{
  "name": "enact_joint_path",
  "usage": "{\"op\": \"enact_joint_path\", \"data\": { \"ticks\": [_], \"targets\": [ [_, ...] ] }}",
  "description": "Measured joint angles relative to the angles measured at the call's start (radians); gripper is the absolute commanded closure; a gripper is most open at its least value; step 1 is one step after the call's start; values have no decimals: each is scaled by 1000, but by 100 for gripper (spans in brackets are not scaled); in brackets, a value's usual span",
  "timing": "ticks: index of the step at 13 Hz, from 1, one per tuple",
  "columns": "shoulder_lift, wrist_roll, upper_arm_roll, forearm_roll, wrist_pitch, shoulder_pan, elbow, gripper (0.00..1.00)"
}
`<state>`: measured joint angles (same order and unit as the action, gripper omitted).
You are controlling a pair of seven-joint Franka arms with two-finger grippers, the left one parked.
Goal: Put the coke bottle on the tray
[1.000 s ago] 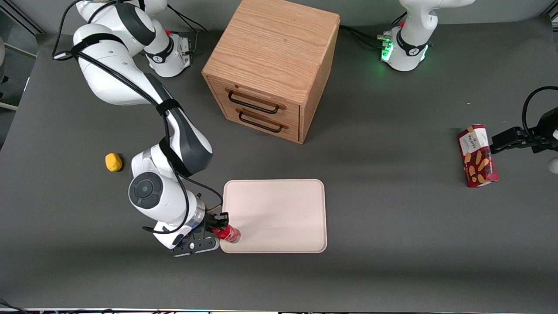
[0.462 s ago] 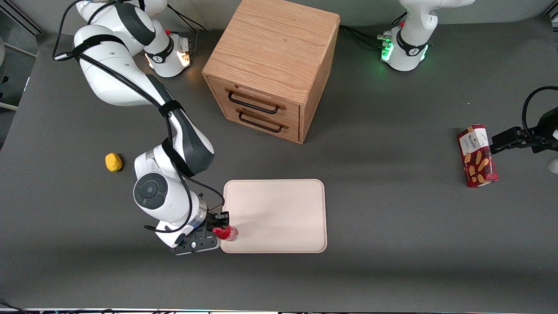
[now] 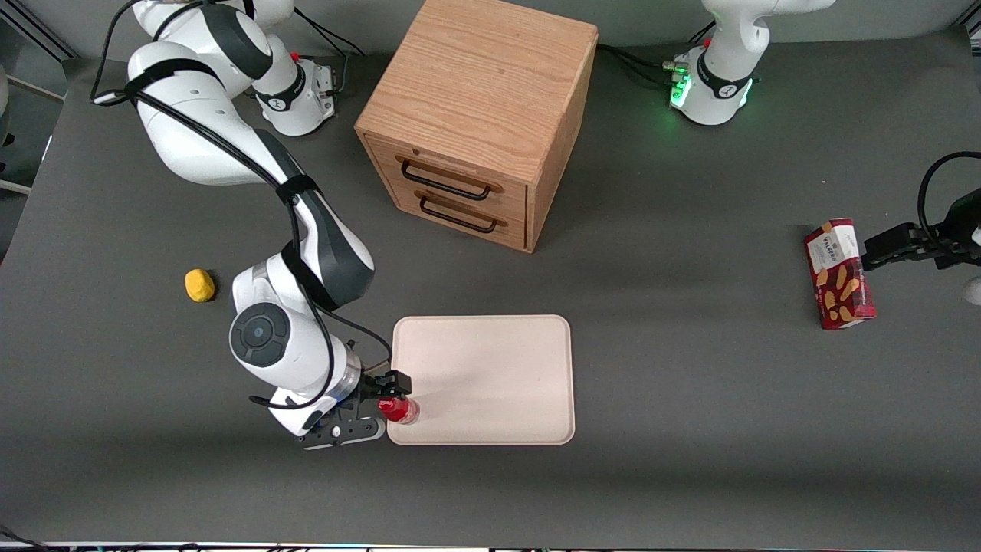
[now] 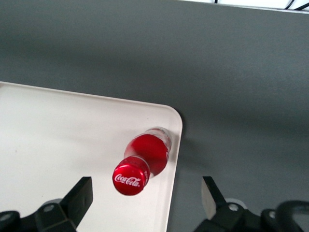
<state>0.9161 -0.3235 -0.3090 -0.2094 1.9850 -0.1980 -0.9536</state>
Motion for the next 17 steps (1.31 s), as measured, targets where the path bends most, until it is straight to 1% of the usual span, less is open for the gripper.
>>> {"op": "enact_joint_path", "data": {
  "ticks": [2,4,5,6,8,12,17],
  "targets": [
    [-28,-35,0,0,-4,9,-6,0],
    [-107,-103,0,5,-7,31,-73,0],
    [-164,-124,3,22,-8,47,-130,0],
    [-232,-130,19,57,-10,62,-194,0],
    [-381,-130,89,122,-25,82,-327,0],
    [-662,-120,199,164,-83,94,-597,0],
    [-964,59,350,235,-176,94,-873,0]
  ]
}}
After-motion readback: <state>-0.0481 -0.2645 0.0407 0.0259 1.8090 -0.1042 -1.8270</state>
